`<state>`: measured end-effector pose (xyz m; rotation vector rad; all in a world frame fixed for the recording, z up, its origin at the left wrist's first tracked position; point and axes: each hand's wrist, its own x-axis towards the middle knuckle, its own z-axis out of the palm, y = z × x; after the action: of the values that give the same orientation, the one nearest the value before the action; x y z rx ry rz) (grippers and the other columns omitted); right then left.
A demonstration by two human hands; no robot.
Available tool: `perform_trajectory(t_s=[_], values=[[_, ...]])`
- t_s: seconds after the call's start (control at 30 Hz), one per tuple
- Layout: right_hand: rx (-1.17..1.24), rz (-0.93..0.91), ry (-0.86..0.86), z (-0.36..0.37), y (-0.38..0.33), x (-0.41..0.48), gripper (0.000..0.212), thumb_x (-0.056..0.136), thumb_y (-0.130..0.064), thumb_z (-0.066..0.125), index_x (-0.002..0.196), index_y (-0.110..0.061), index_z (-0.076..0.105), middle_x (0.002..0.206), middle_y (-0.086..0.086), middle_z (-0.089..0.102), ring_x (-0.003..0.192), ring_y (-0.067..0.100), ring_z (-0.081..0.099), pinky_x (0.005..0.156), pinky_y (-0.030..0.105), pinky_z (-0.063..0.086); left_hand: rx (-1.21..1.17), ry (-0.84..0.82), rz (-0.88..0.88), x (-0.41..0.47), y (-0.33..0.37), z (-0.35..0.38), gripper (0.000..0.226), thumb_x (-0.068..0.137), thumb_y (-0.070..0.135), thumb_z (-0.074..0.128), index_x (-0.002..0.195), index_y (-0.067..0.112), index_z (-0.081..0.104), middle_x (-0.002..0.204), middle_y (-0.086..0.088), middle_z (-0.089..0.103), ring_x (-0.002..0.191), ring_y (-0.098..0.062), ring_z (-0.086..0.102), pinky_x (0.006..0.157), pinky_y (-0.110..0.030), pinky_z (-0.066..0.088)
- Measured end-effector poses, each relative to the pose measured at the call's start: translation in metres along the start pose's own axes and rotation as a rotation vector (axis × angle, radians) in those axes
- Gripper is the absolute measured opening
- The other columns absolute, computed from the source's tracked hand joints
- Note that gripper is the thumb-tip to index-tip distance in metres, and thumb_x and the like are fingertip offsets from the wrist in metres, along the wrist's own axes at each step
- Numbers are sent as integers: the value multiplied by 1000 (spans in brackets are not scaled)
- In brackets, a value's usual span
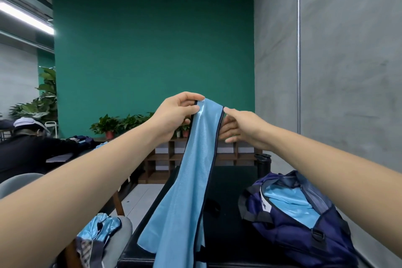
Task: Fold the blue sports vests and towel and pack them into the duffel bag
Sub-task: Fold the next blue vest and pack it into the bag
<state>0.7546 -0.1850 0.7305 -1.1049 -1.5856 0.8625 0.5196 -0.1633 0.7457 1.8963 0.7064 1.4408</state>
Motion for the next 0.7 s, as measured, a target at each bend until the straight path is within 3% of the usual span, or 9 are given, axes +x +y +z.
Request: perform_trajectory(t_s=[0.1,0.23,0.4,0.53,0.7], values=[[230,47,-191,15,7,0,59,107,-60,46,139,-14,65,130,11,75,119,28,73,102,43,56,-12,-33,10,-1,1,4,22,100,16,71,116,30,77,124,5,78,106,-13,66,80,-33,45],[371,-51,-190,28,7,2,44,105,-42,64,138,-14,68,132,9,74,123,27,71,109,44,54,-2,-60,22,-4,1,8,23,102,17,70,120,29,75,124,5,77,106,-13,67,81,-33,45],[366,-90,-28,25,2,9,38,97,-24,76,127,0,73,119,17,78,118,37,73,104,44,58,-49,-42,-35,-15,-10,9,38,102,13,71,136,25,61,113,-1,78,85,-16,64,74,-33,48],[193,-15,-75,15,-4,10,41,96,-22,78,128,3,71,121,18,77,117,37,73,109,48,55,-172,-46,-182,-31,-29,20,47,101,15,70,142,25,49,109,-8,75,78,-20,62,70,-35,51],[88,14,-109,2,-19,5,33,99,-28,75,121,-3,72,116,12,79,102,27,77,87,39,60,-276,-138,-317,-53,-61,40,37,101,26,71,130,17,50,102,-5,72,70,-20,59,65,-33,48]])
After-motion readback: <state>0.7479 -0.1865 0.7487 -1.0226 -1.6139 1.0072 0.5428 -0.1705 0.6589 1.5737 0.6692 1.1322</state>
